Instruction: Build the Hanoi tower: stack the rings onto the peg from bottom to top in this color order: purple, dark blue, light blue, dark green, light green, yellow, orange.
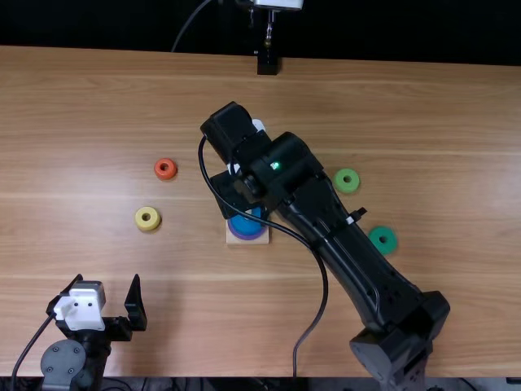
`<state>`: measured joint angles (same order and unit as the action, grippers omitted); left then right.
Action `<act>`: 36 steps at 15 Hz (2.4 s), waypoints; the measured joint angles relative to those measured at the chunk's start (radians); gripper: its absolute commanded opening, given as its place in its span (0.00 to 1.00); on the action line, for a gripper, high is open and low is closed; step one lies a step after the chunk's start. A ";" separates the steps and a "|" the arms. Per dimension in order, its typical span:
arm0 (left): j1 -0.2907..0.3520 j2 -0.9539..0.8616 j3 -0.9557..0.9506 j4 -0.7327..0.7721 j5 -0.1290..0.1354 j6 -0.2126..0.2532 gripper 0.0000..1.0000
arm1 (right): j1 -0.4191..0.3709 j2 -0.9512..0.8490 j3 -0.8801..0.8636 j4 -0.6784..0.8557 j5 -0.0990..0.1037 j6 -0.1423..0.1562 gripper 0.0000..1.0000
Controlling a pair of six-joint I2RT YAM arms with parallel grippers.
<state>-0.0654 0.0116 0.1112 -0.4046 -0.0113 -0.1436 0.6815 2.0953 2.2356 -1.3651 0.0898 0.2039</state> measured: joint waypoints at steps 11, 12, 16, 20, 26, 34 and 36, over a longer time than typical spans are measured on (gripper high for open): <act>0.000 0.000 0.000 0.000 0.000 0.000 1.00 | -0.028 0.000 -0.039 0.005 0.000 -0.005 0.00; 0.000 0.000 0.000 0.000 0.000 0.000 1.00 | -0.030 0.000 -0.043 0.006 0.000 -0.004 0.00; 0.000 0.000 0.000 0.000 0.000 0.001 1.00 | -0.030 0.001 -0.072 0.015 0.000 -0.003 0.46; 0.000 0.000 0.000 0.000 0.000 0.001 1.00 | -0.030 0.028 -0.072 0.018 0.000 0.006 1.00; 0.000 0.000 0.000 0.000 0.000 0.001 1.00 | -0.030 0.039 -0.061 0.024 0.000 0.009 1.00; 0.000 0.000 0.000 0.000 0.000 0.000 1.00 | -0.075 -0.195 -0.129 0.222 0.003 0.015 1.00; 0.000 0.000 0.000 0.000 -0.001 0.001 1.00 | -0.145 -0.331 -0.250 0.330 0.037 0.019 1.00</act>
<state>-0.0654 0.0120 0.1112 -0.4046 -0.0120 -0.1429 0.5362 1.7645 1.9854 -1.0348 0.1265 0.2234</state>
